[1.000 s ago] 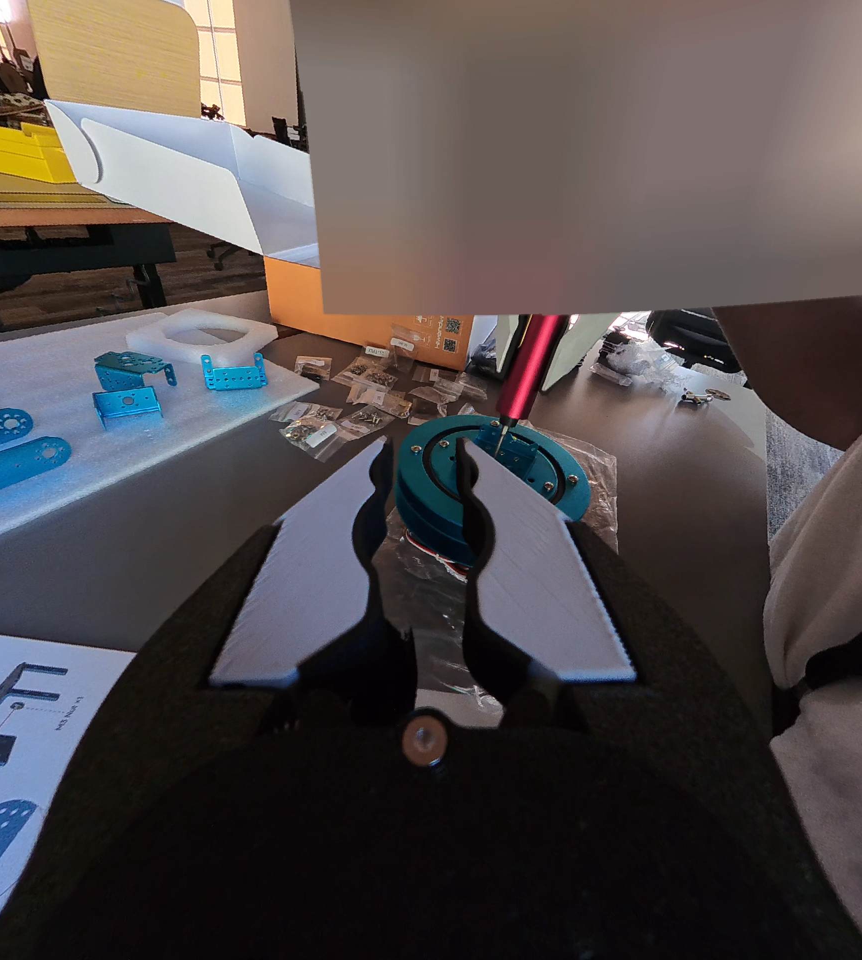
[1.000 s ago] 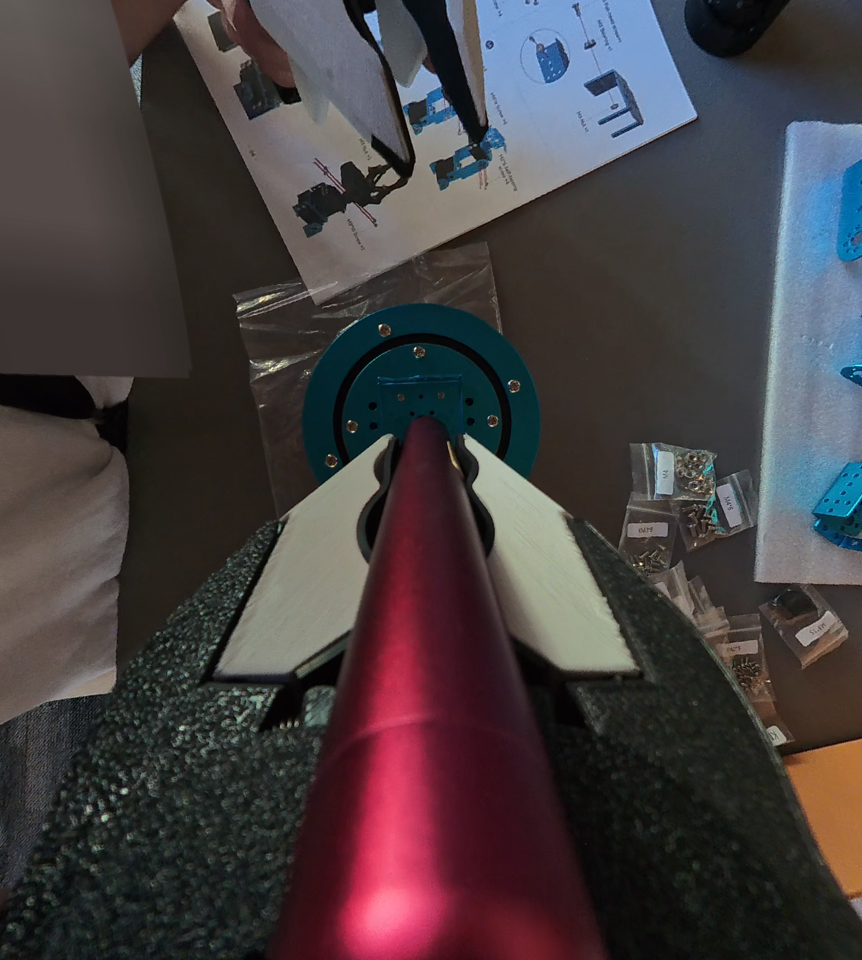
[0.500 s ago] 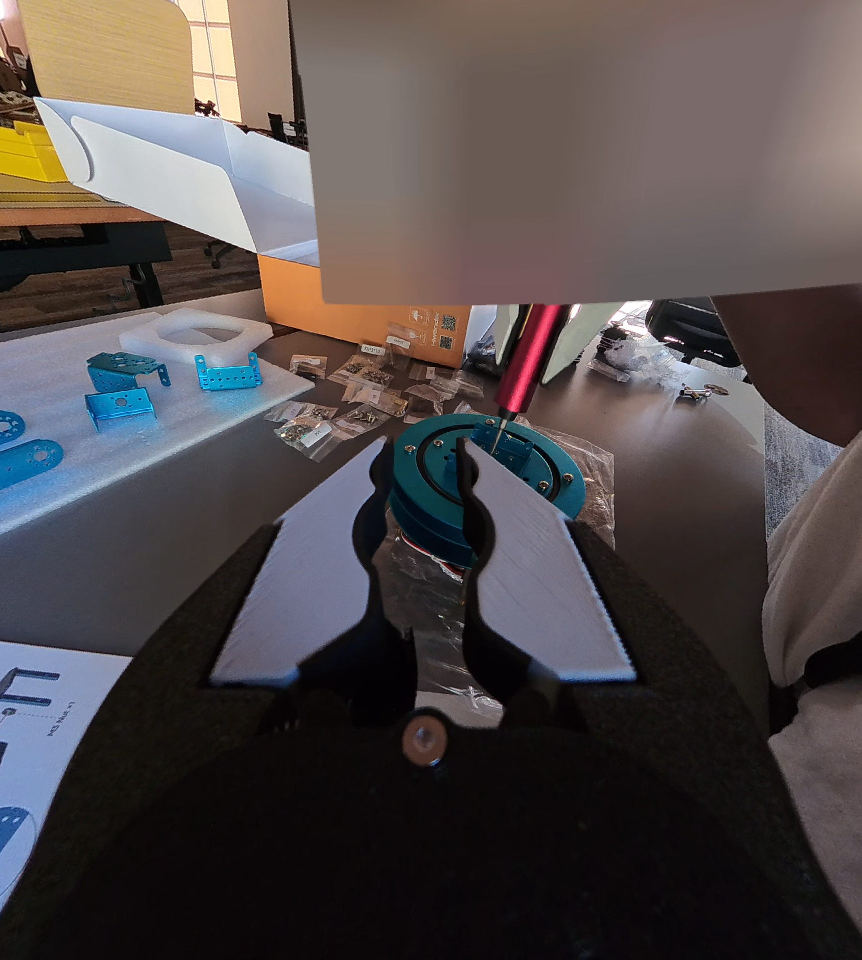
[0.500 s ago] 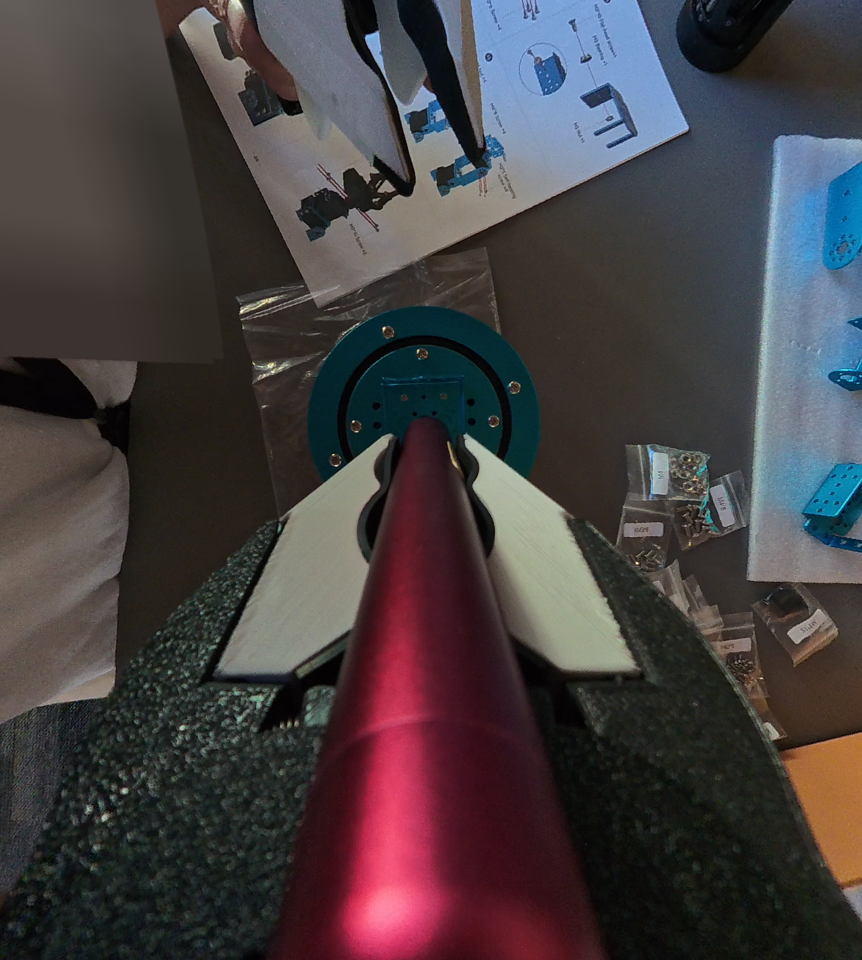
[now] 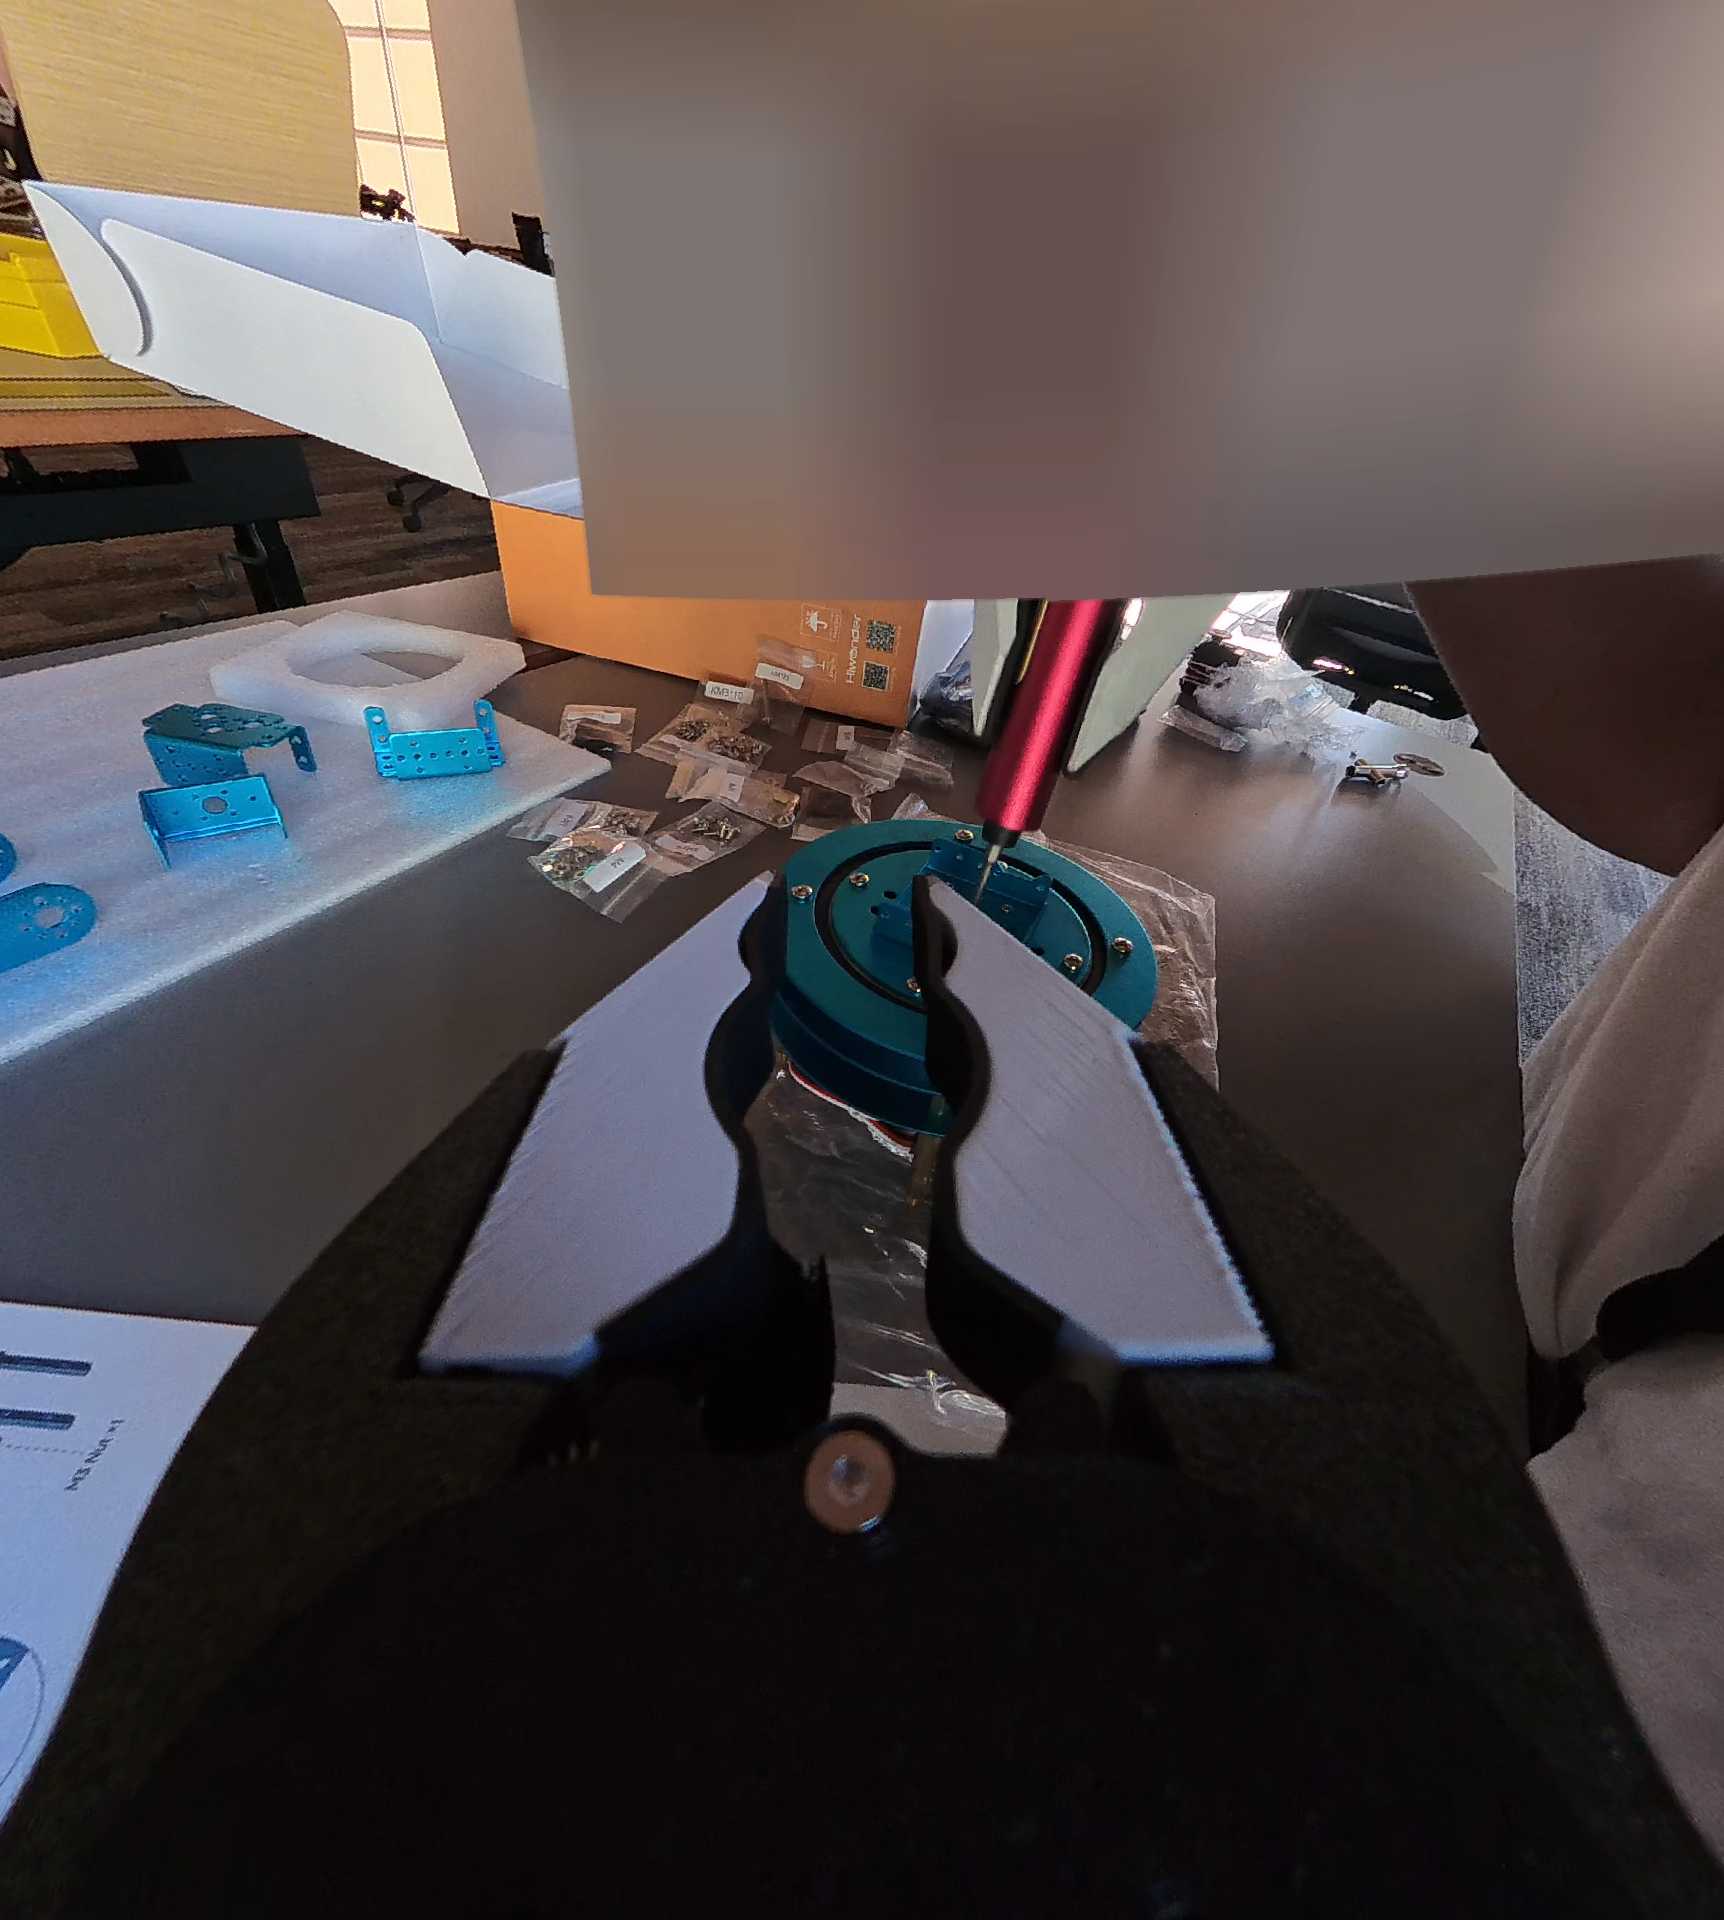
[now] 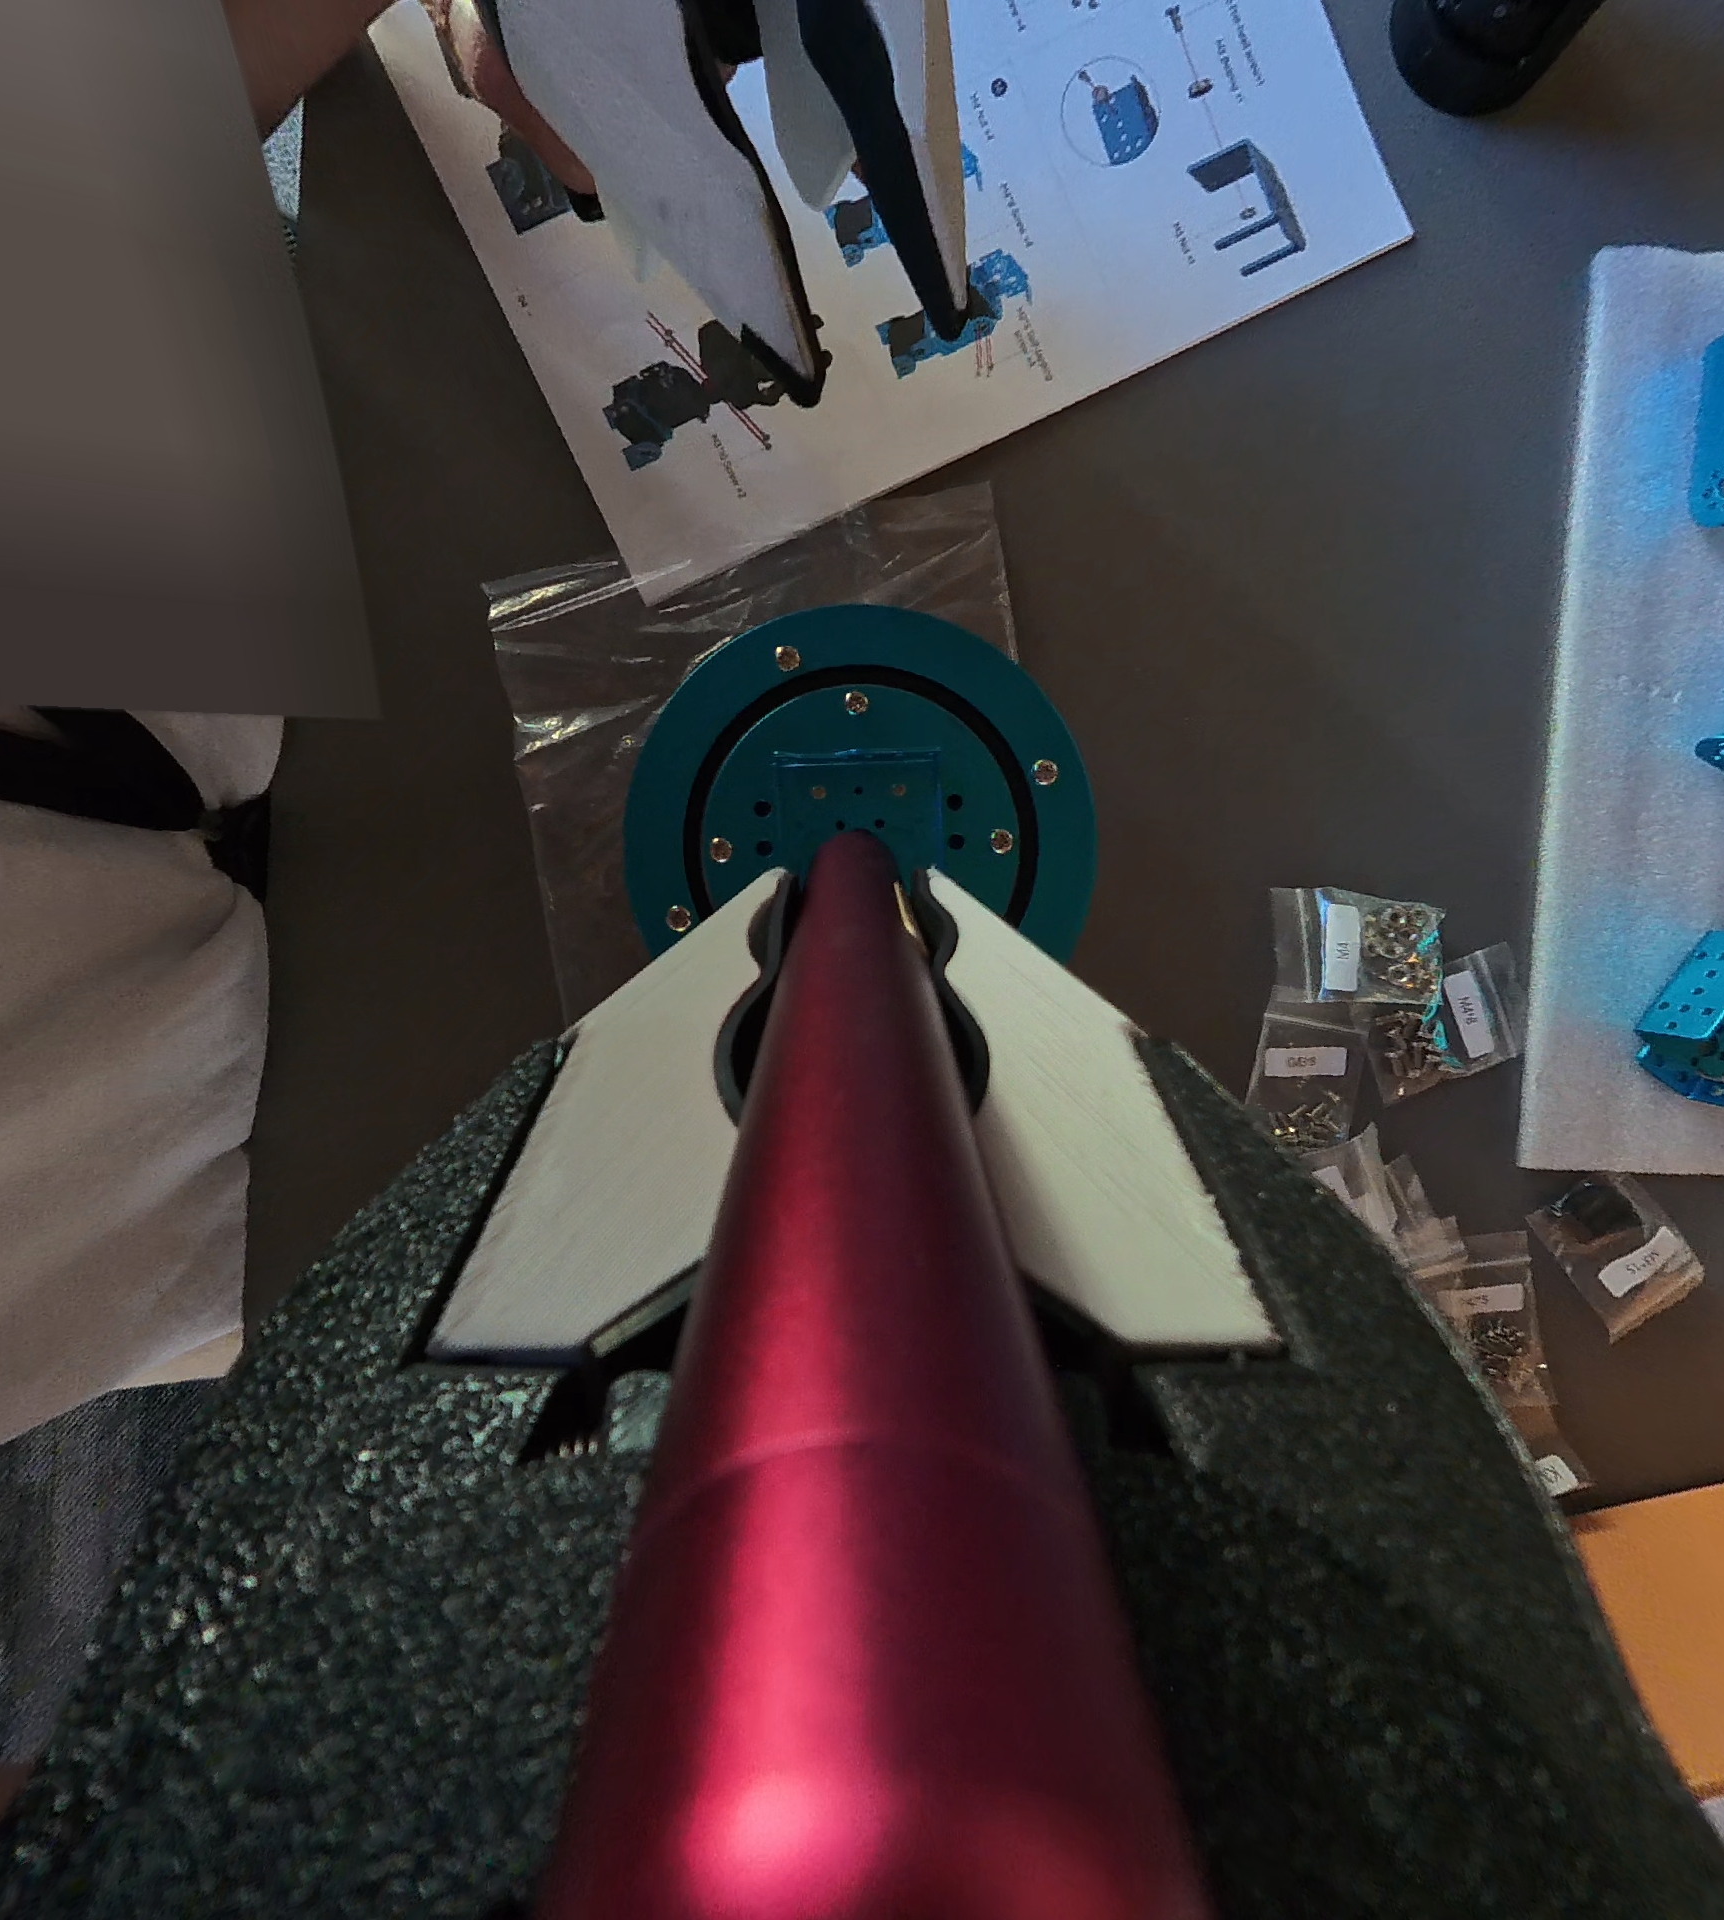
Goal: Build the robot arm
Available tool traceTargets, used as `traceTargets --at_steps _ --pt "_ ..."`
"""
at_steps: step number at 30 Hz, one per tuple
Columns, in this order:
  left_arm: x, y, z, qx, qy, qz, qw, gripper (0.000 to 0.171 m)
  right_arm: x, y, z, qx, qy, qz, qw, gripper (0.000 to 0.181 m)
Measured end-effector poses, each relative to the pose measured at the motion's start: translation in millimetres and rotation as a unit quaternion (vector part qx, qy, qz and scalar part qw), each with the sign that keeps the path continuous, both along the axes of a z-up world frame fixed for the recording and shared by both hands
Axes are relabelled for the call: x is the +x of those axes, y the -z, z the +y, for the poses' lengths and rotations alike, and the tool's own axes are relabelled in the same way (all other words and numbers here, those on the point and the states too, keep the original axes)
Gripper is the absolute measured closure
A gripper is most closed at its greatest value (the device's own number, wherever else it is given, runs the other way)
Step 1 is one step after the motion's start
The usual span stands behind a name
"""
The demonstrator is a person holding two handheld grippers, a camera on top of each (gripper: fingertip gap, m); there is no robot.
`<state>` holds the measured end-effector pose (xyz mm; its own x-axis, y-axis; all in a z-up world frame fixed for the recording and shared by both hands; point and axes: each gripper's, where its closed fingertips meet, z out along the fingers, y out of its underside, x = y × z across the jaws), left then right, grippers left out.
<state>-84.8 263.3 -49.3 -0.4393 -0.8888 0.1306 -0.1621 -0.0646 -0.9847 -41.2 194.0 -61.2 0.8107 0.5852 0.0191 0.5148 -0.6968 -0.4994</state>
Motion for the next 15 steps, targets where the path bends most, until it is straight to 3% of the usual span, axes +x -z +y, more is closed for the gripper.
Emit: traceTargets --at_steps 15 --pt "-0.9 1.0 0.1 -0.004 0.0 0.0 1.0 0.149 0.7 -0.8 2.5 -0.002 -0.005 -0.004 1.0 0.16"
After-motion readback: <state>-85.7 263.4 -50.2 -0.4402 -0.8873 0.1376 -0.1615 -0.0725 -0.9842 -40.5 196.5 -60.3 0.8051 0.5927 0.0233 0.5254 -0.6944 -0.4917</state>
